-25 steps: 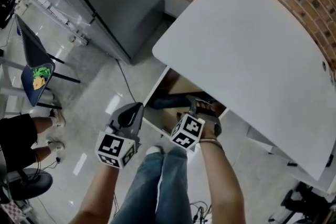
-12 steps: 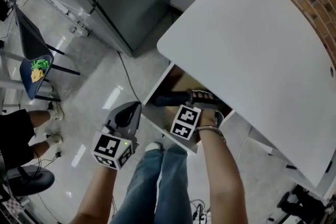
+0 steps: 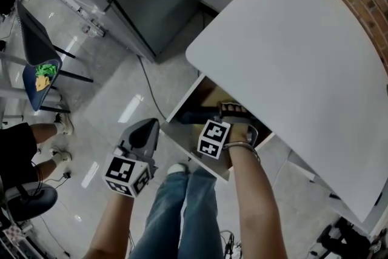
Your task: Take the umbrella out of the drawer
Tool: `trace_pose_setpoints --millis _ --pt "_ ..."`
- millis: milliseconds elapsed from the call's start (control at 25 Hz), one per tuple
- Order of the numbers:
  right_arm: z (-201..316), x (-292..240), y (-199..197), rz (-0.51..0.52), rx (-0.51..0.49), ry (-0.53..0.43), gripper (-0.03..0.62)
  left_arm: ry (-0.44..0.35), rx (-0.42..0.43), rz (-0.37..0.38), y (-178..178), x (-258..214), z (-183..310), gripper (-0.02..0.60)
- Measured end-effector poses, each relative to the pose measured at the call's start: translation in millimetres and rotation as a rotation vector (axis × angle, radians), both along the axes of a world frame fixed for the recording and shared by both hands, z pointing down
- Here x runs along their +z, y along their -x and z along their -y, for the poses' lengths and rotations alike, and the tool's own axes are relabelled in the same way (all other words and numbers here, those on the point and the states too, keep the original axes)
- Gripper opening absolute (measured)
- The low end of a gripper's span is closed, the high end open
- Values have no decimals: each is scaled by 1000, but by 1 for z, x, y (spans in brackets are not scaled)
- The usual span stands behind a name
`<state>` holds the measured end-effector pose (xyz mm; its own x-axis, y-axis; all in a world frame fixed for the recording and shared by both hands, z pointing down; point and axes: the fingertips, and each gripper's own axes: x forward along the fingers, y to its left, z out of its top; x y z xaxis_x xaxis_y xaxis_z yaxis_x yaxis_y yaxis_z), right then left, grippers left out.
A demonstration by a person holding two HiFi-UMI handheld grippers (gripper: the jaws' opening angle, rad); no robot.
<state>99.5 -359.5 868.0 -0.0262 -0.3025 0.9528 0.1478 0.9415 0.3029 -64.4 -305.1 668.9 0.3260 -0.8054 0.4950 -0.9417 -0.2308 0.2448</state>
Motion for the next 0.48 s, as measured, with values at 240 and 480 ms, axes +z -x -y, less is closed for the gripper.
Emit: trace_pose_setpoints --millis 240,480 --pt "4 14 -1 -53 -14 -39 308 17 -2 0 1 5 -3 -2" --pt "2 12 -1 -50 -24 -39 297 7 0 6 0 7 -5 -2"
